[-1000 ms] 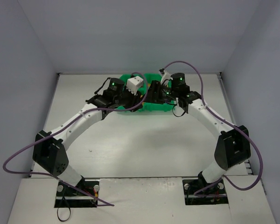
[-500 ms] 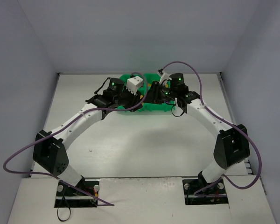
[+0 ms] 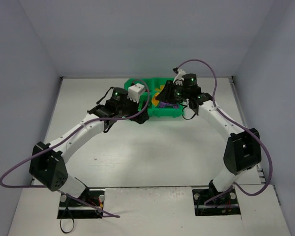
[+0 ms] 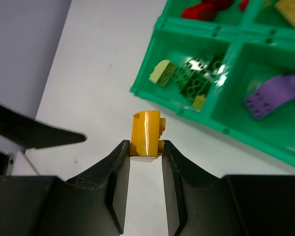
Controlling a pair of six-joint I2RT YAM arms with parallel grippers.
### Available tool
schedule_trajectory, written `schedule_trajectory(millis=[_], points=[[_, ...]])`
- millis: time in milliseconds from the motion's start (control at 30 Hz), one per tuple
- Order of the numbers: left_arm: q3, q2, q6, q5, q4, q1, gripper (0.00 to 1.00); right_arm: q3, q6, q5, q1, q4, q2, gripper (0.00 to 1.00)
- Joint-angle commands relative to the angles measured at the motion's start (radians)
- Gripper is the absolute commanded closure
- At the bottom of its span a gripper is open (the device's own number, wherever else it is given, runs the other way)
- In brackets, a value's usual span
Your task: Sort the legos into containers by color
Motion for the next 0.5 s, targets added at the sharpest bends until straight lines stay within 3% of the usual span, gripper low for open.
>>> schedule_trajectory(millis=[0,467], points=[[-0.050,-0.130,-0.060,-0.106,0.024,0.013,0.25,0.089,-0.049,0.141,-0.029,0.046,0.017,1.00],[-0.286,-0.418,-0.252,-0.286,-0.088,0.048,0.22,0.334,-0.072,0.322,-0.099,0.047,0.273,1.00]])
